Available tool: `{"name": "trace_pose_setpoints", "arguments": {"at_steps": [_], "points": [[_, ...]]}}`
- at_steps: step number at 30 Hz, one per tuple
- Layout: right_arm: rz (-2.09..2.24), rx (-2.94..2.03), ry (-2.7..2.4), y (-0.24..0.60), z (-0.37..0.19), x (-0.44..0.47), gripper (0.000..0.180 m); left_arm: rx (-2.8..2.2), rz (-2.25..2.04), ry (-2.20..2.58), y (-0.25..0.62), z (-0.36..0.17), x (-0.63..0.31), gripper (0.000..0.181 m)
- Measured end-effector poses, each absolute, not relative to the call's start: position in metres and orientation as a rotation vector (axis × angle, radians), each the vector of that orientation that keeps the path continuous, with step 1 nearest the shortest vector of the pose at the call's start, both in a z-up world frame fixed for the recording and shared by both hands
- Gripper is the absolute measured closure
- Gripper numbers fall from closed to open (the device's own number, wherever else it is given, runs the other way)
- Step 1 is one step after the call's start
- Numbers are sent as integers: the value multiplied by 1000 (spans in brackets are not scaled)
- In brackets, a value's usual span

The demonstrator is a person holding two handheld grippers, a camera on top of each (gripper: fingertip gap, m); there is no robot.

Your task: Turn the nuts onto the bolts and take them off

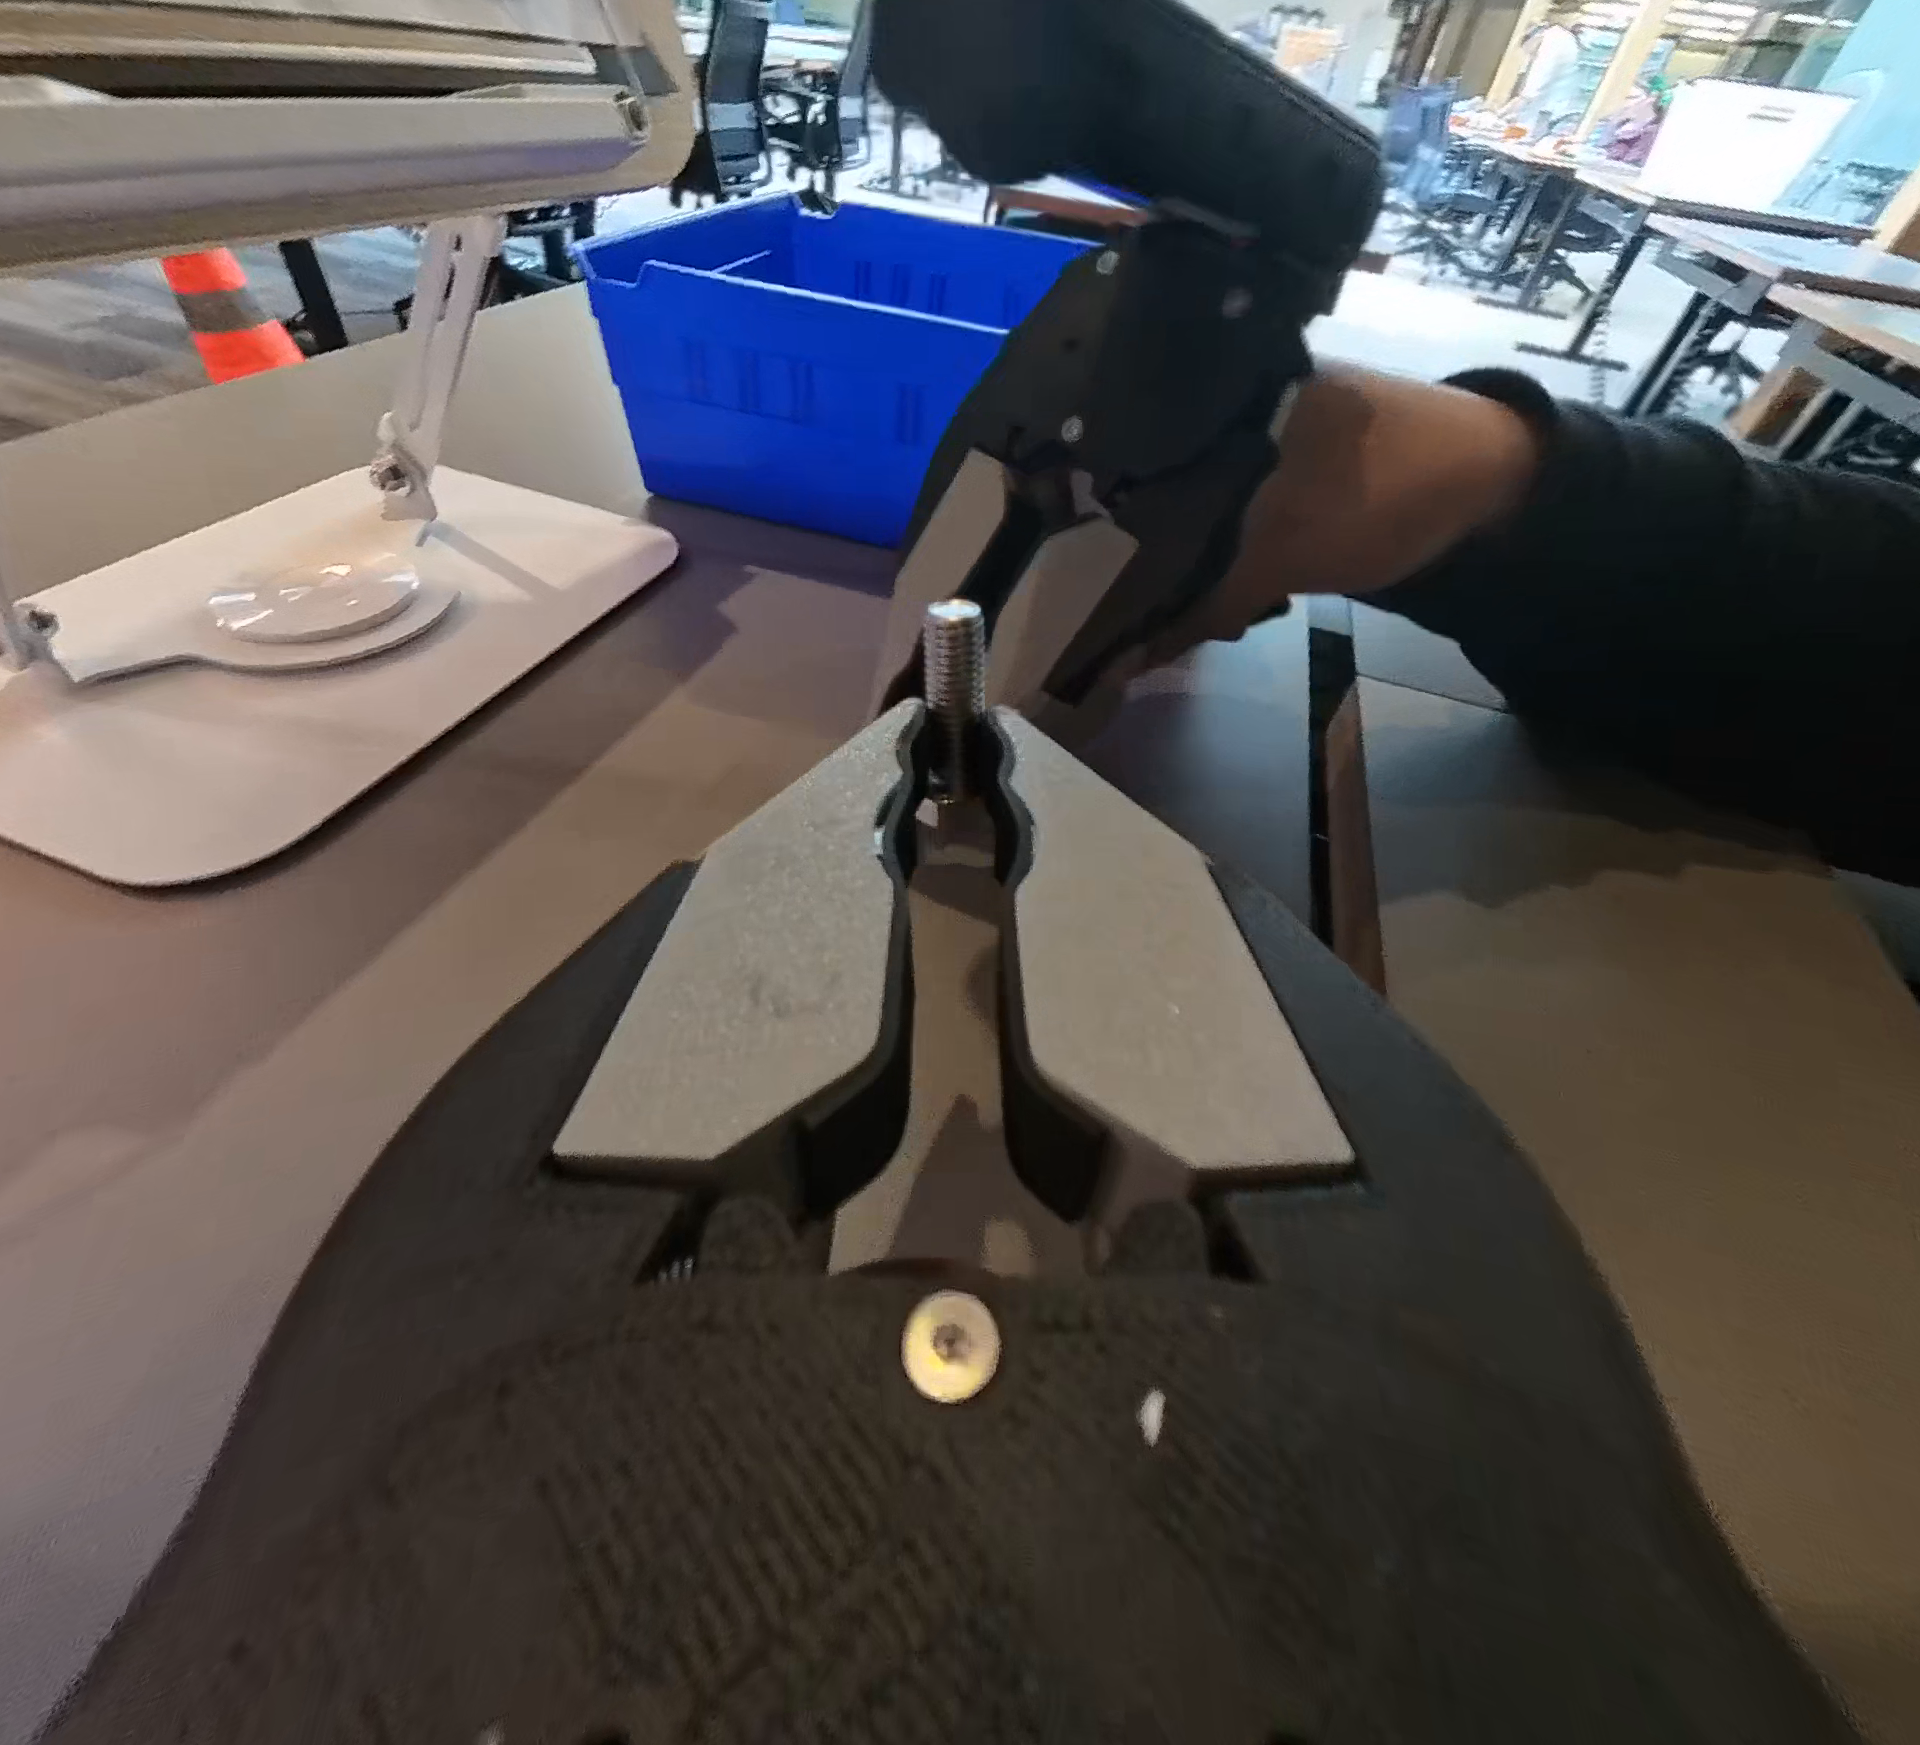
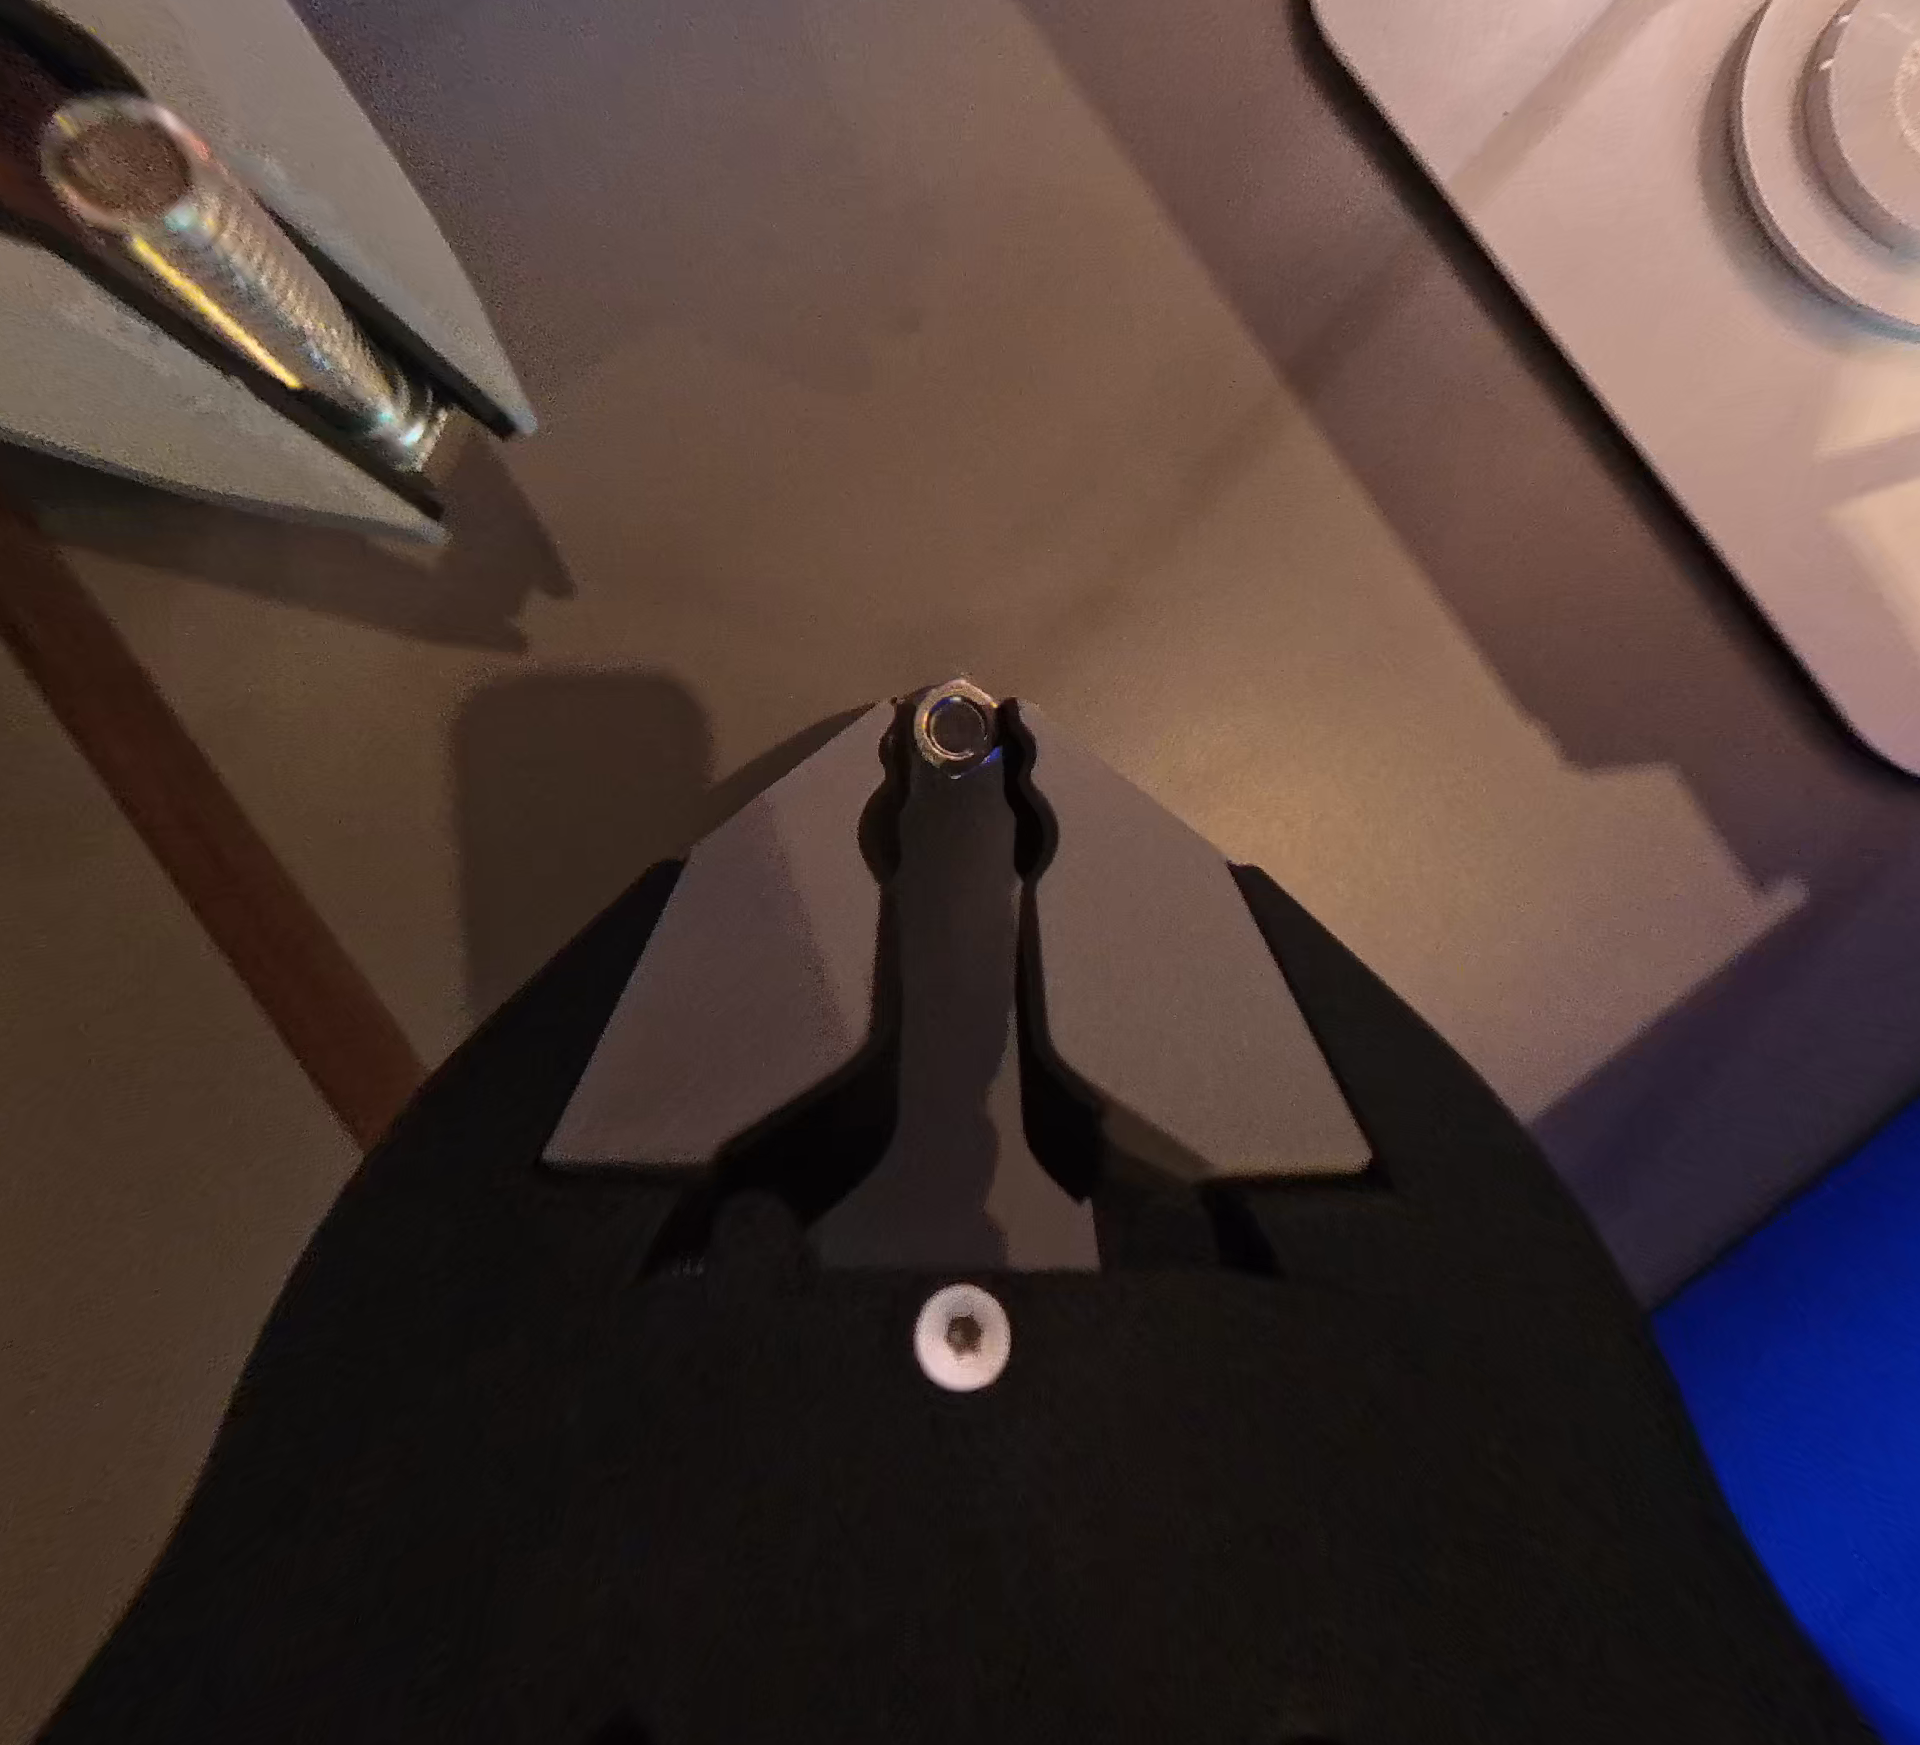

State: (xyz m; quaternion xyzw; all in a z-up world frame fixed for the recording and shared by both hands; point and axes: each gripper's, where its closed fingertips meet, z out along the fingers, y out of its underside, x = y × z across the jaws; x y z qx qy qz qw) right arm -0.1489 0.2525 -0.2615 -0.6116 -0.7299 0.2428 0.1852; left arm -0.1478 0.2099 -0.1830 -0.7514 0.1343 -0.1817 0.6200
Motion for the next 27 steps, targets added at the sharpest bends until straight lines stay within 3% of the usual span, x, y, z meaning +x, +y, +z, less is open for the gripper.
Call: {"name": "trace_pose_setpoints", "arguments": {"at_steps": [1, 10, 27], "points": [[723, -1715, -2050, 252, -254, -148, 166, -1715, -426, 341, 208, -182, -144, 174], [1227, -1396, -1992, 224, -134, -129, 166, -1651, -497, 437, 199, -173, -126, 174], [867, -1336, -2372, 178, -131, -125, 166, -1572, -554, 520, 189, -161, -109, 174]]}}
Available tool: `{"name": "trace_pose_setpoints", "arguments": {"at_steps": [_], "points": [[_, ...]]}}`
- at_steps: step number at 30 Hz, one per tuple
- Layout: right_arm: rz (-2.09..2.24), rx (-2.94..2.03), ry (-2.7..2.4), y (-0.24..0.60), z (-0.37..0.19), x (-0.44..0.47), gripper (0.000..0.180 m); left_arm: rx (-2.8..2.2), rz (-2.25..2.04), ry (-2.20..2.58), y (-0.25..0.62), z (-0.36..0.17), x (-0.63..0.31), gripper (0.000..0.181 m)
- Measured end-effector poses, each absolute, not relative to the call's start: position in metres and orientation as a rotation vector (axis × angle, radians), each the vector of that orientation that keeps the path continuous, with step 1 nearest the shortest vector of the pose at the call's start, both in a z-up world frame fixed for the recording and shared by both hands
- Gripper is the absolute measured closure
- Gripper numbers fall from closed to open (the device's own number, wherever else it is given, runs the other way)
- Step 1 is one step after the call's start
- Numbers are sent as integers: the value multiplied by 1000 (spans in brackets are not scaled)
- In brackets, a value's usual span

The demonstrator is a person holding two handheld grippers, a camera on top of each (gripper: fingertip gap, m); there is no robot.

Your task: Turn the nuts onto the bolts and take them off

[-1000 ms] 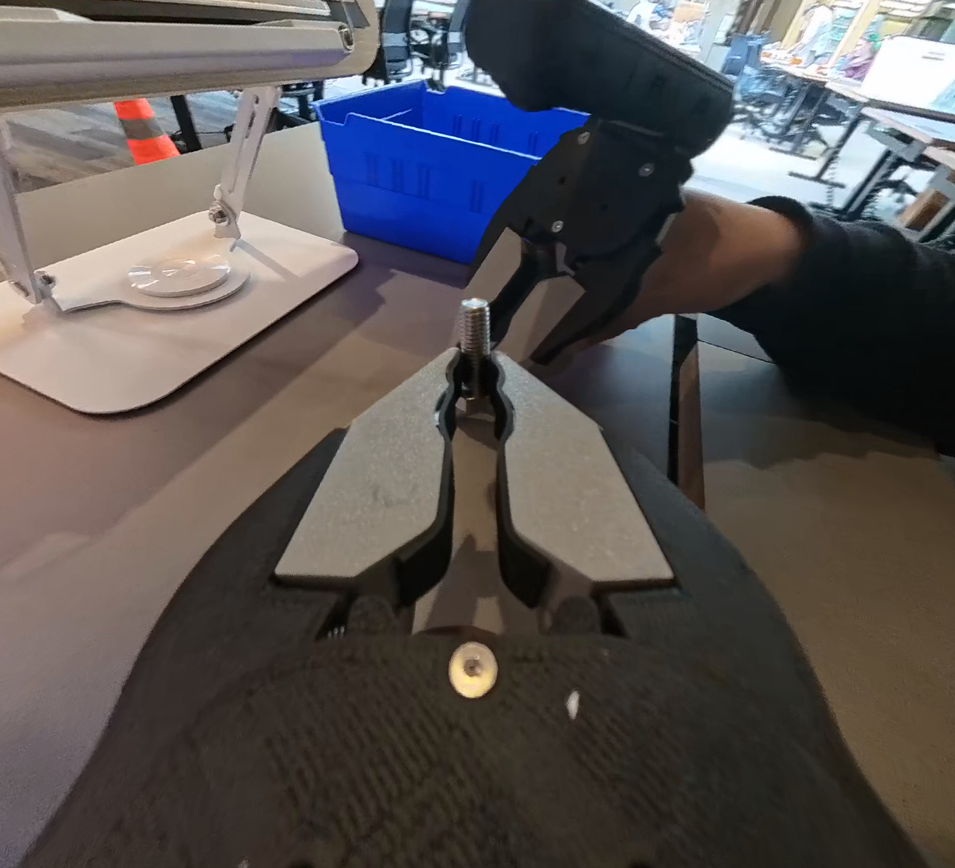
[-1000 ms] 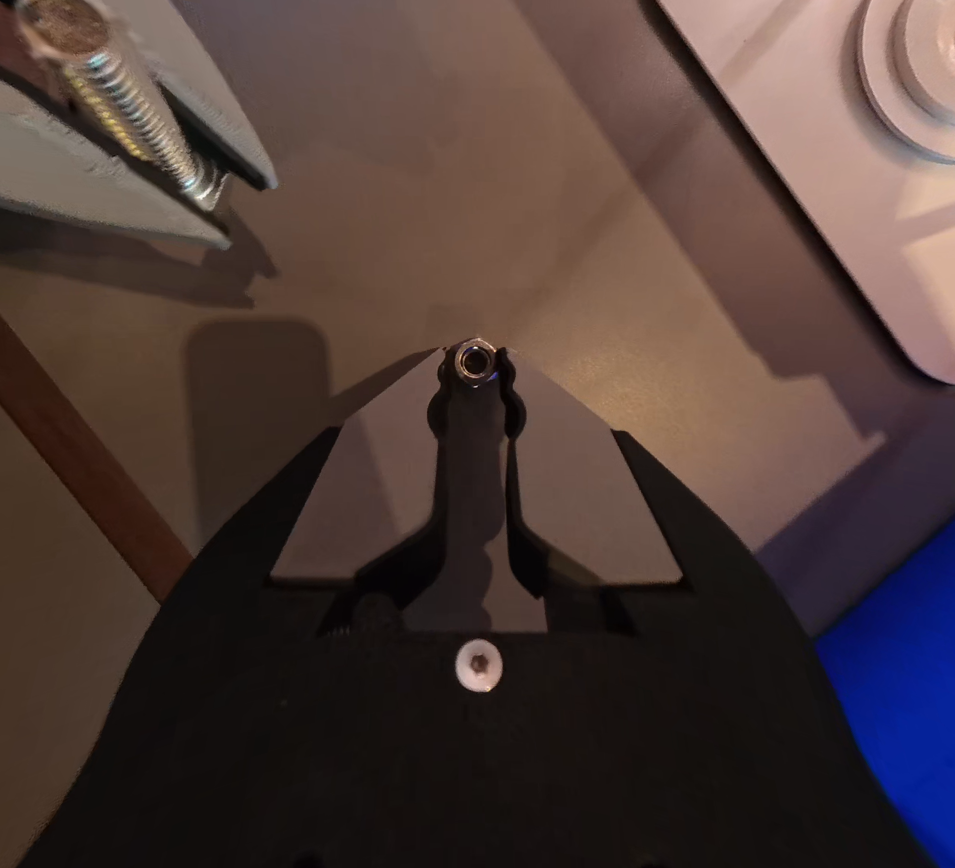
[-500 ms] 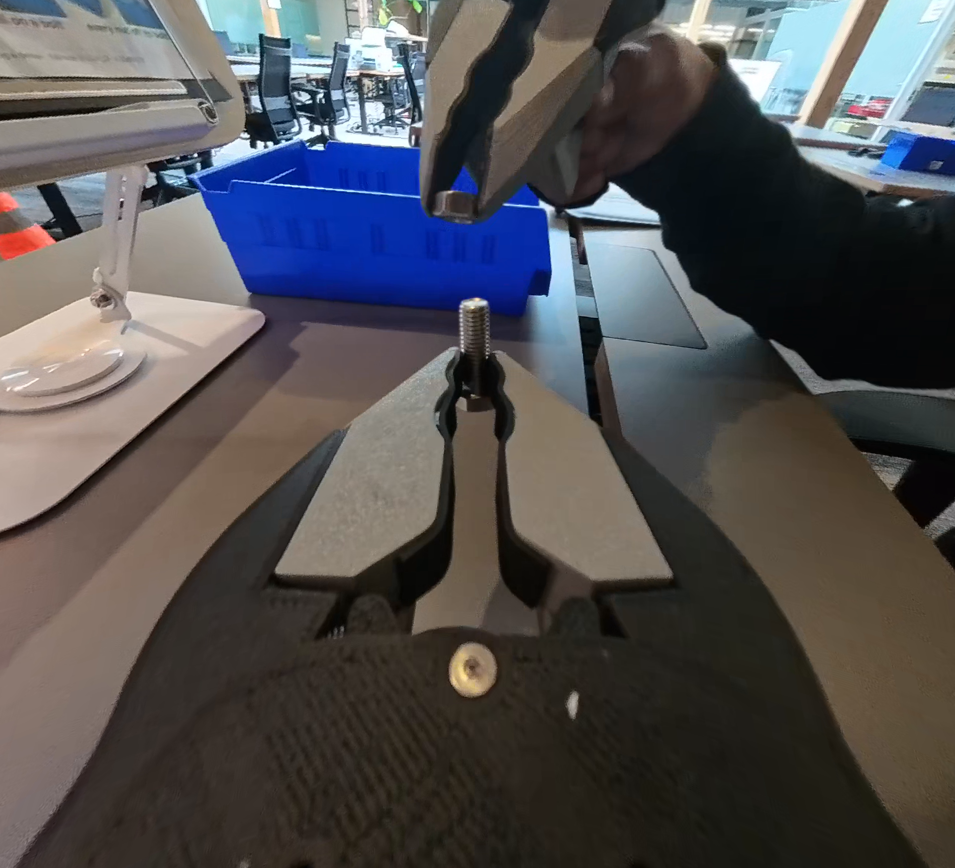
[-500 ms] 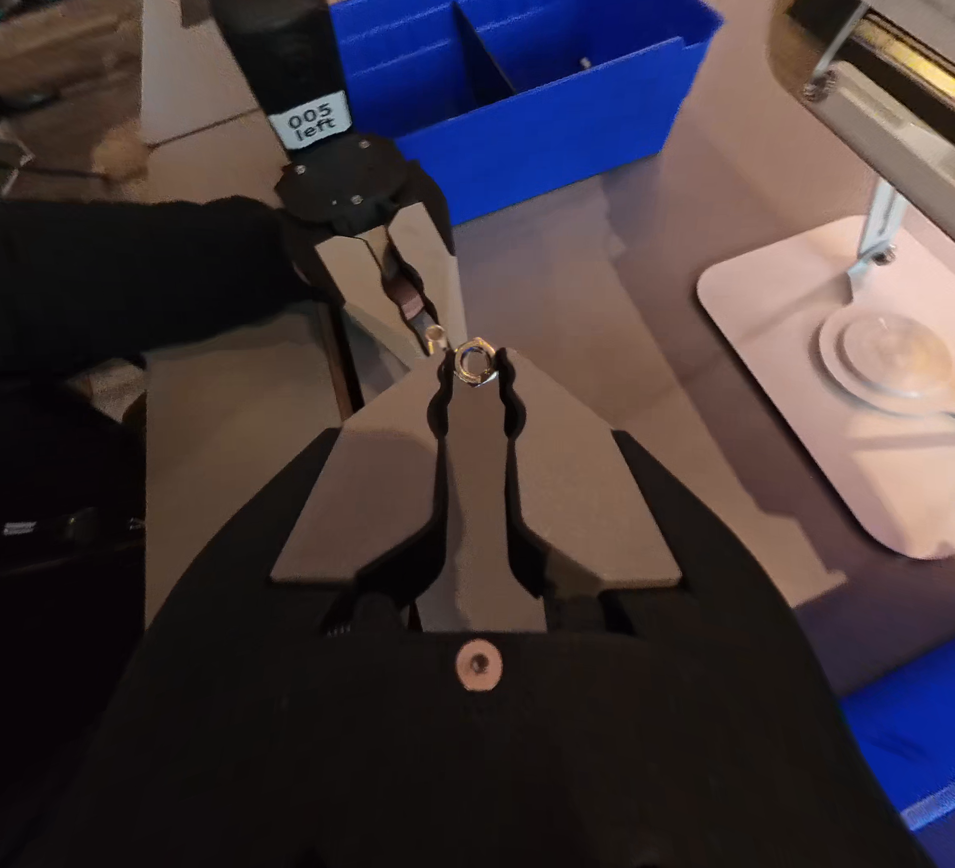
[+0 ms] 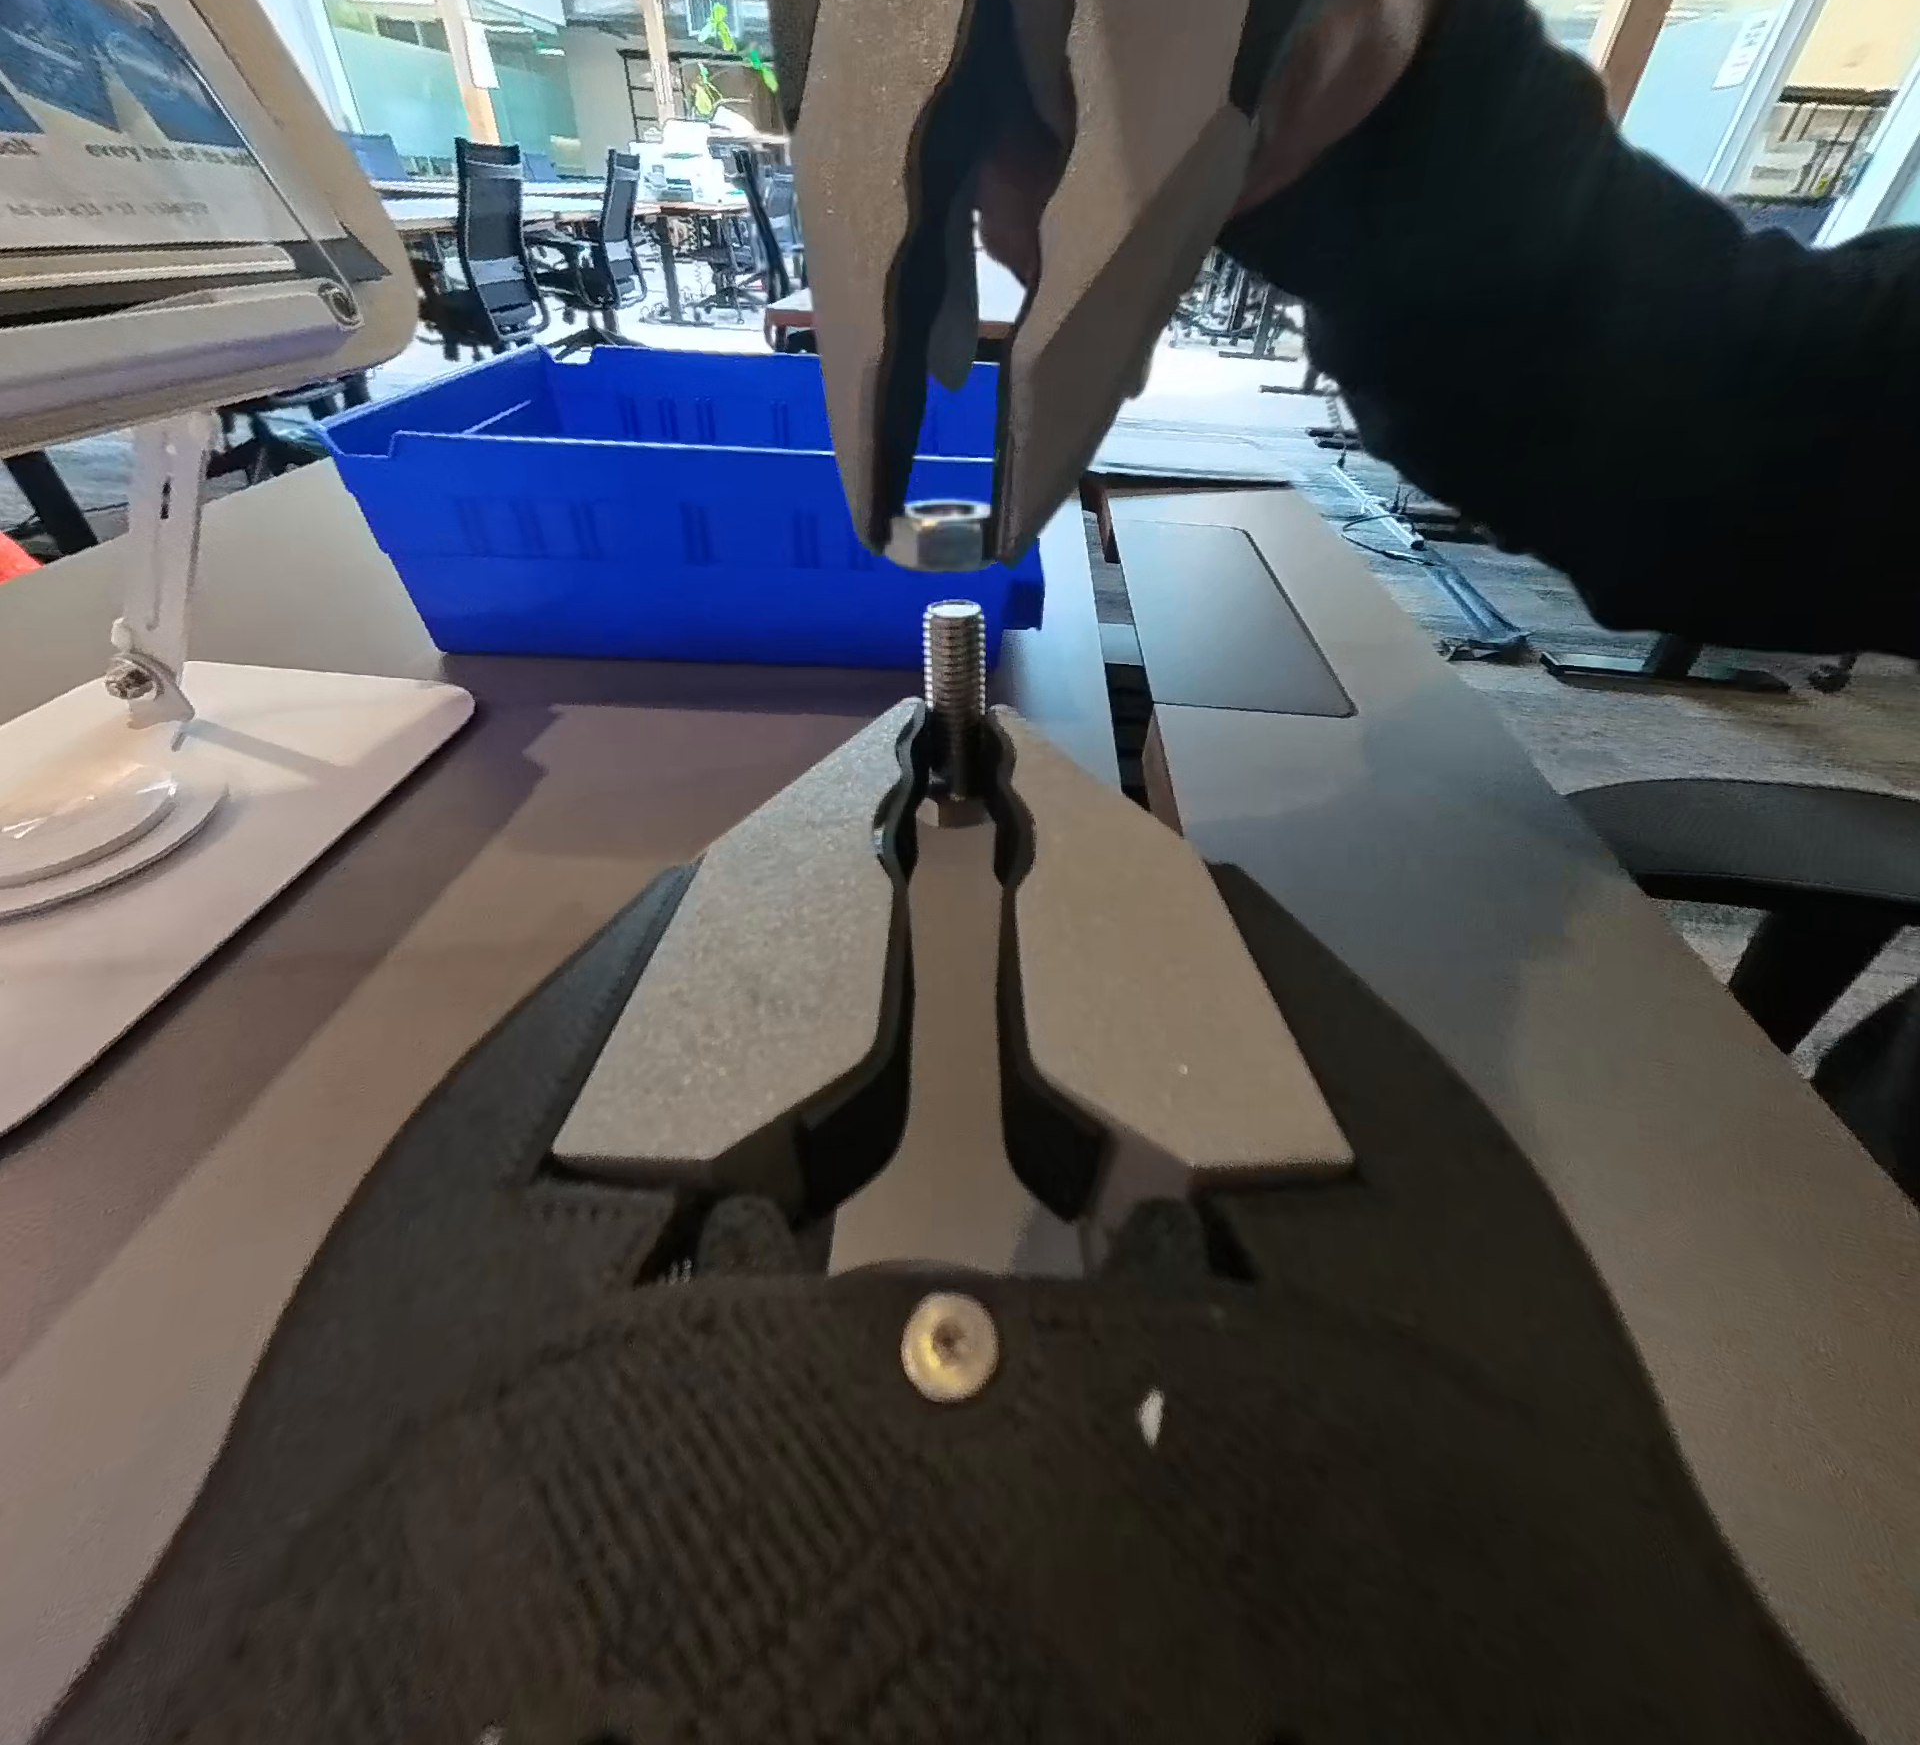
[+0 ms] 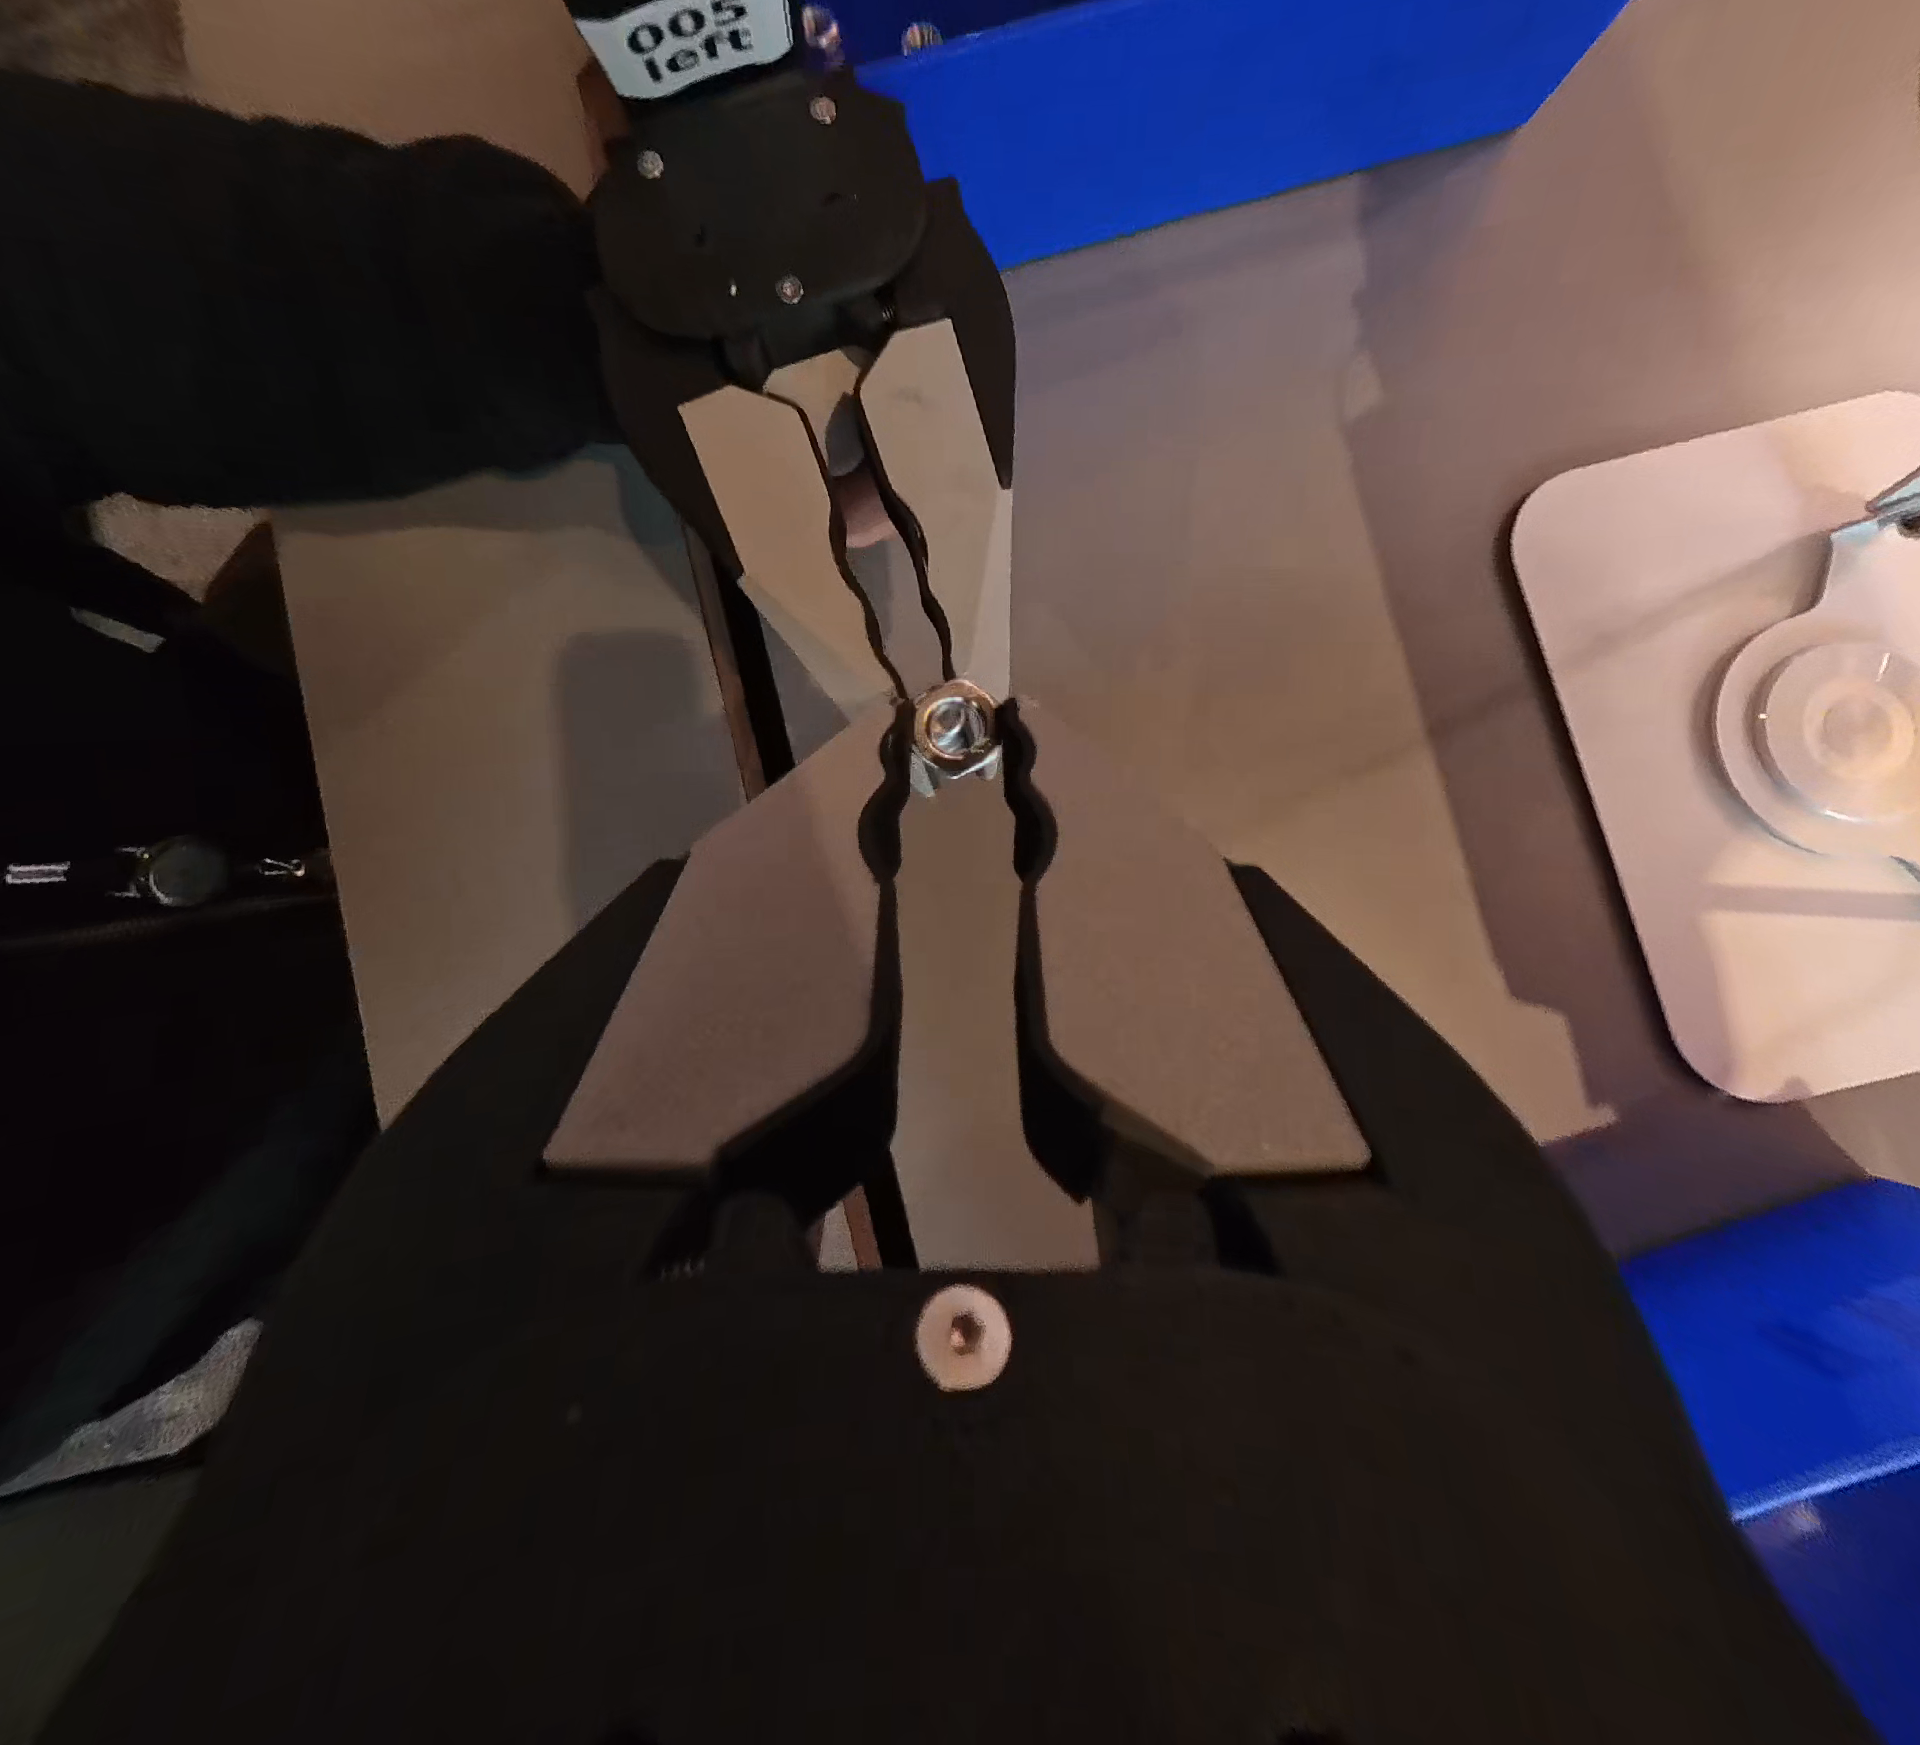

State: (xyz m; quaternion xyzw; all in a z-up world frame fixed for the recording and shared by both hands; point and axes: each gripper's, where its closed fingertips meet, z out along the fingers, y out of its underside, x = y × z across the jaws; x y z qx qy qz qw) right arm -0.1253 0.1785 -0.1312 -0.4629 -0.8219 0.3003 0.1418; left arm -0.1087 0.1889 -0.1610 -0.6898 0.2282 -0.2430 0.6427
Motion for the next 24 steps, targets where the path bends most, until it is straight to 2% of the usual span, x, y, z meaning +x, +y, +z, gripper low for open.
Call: {"name": "trace_pose_setpoints", "arguments": {"at_steps": [18, 24], "points": [[629, -1358, -2494, 168, -126, -129, 165, -1491, -547, 485, 187, -145, -108, 174], [715, -1386, -2468, 167, -122, -131, 165, -1475, -546, 471, 186, -141, -109, 175]]}}
